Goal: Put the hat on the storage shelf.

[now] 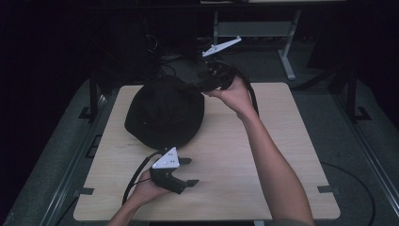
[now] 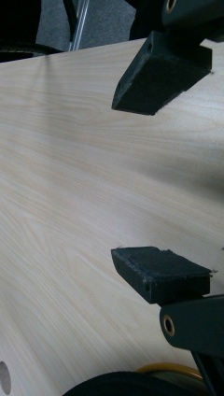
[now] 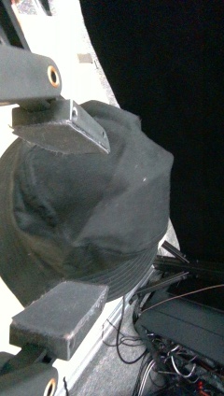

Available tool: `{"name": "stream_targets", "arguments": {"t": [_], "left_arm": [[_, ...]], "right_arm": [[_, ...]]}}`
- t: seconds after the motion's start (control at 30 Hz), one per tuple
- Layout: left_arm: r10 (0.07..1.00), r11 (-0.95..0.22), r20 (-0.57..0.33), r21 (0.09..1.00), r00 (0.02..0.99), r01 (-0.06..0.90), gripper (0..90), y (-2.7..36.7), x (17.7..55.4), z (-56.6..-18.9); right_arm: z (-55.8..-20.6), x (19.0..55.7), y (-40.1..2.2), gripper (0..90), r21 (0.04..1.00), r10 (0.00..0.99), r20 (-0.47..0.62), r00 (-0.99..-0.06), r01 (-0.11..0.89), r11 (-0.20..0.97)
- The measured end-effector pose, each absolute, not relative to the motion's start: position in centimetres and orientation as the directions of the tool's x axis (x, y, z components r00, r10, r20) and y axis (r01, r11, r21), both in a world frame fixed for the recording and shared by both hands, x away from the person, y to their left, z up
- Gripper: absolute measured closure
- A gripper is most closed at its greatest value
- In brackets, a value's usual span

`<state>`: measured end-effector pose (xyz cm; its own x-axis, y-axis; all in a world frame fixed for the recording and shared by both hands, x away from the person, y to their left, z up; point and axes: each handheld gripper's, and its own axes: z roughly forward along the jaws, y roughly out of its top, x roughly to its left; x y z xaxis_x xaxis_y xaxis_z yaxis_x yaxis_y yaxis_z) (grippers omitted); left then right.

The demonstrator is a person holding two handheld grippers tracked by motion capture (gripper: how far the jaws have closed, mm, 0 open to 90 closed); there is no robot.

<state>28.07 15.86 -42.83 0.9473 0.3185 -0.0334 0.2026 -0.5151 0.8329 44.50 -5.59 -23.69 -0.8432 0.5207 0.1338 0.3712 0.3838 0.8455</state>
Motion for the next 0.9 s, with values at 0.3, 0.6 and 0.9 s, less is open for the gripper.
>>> {"name": "stream_targets", "arguments": {"t": [0.3,0.6,0.9], "left_arm": [[0.328,-0.519,-0.033,0.829,0.944,0.209,22.3,16.0,28.2,-42.9],[0.34,-0.512,-0.032,0.832,0.94,0.213,21.4,16.2,28.3,-42.9],[0.339,-0.512,-0.027,0.834,0.94,0.208,21.0,16.2,28.3,-42.9]], "right_arm": [[-24.5,43.6,-8.2,23.9,0.843,0.556,0.139,-0.82,0.393,0.369],[-25.3,42.6,-10.7,22.3,0.838,0.593,0.144,-0.793,0.416,0.353],[-26.3,41.6,-12.5,21.7,0.826,0.612,0.147,-0.777,0.436,0.356]]}}
